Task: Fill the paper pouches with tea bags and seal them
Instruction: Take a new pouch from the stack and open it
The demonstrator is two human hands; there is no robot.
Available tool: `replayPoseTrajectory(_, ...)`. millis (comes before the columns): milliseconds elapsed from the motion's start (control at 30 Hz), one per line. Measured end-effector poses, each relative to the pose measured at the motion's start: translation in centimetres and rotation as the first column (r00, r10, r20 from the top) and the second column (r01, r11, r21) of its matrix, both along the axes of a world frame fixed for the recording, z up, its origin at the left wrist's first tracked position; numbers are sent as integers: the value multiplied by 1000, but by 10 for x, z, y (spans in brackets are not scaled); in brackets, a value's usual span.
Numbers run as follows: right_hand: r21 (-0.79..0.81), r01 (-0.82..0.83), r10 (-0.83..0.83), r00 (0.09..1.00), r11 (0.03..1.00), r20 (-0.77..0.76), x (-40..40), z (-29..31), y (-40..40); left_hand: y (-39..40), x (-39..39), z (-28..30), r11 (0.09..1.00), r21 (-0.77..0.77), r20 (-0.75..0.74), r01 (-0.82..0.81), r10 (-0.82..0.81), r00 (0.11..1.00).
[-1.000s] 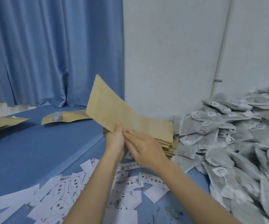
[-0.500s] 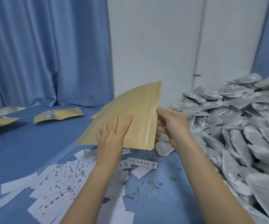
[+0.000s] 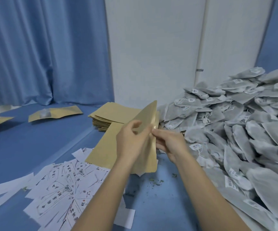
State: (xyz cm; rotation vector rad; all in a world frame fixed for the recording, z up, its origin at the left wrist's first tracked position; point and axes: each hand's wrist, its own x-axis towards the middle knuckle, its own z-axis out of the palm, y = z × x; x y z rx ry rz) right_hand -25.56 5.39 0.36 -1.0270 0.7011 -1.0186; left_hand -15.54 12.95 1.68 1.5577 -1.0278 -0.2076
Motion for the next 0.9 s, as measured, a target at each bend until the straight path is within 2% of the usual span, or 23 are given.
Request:
replayPoseTrajectory(100,-79,-14,13,1000,997,-15,1,2,4,-15,-12,7,990,82,76,-112,106,991)
replayPoseTrajectory(167,-121,-17,12,999,993,-42,-1,3,5,-20,-14,6,983,47,79,-177,173,982)
replayPoseTrajectory(233,-136,-31,25,999,990,-40,-4,2,5,-22,-13,2,979,2,20,-205,205,979)
replayPoseTrajectory(367,-118,-94,98,995,989,29,-6,-1,6,-24,-15,-2,985,-14,-62,-171,170,983)
replayPoseTrajectory(533,-31,-118,121,984,993,129,-8,-3,8,-24,-19,-1,972,-72,-21,-225,224,974)
replayPoseTrajectory(600,-145,0,-5,999,989,-34,-7,-5,8,-24,-20,-3,980,-49,-14,-192,191,981)
replayPoseTrajectory(667,-381,106,-222,936,918,-274,-5,-7,8,-25,-23,-4,989,-2,-10,-146,146,989)
replayPoseTrajectory(700,-481,119,-305,893,869,-330,-4,-7,9,-25,-23,-3,990,26,-21,-135,136,991)
replayPoseTrajectory(800,-623,75,-373,854,779,-363,-6,-10,11,-30,-20,0,985,116,29,-125,122,992)
replayPoseTrajectory(900,-634,54,-372,846,771,-381,-9,-8,9,-29,-23,0,980,137,120,-144,128,985)
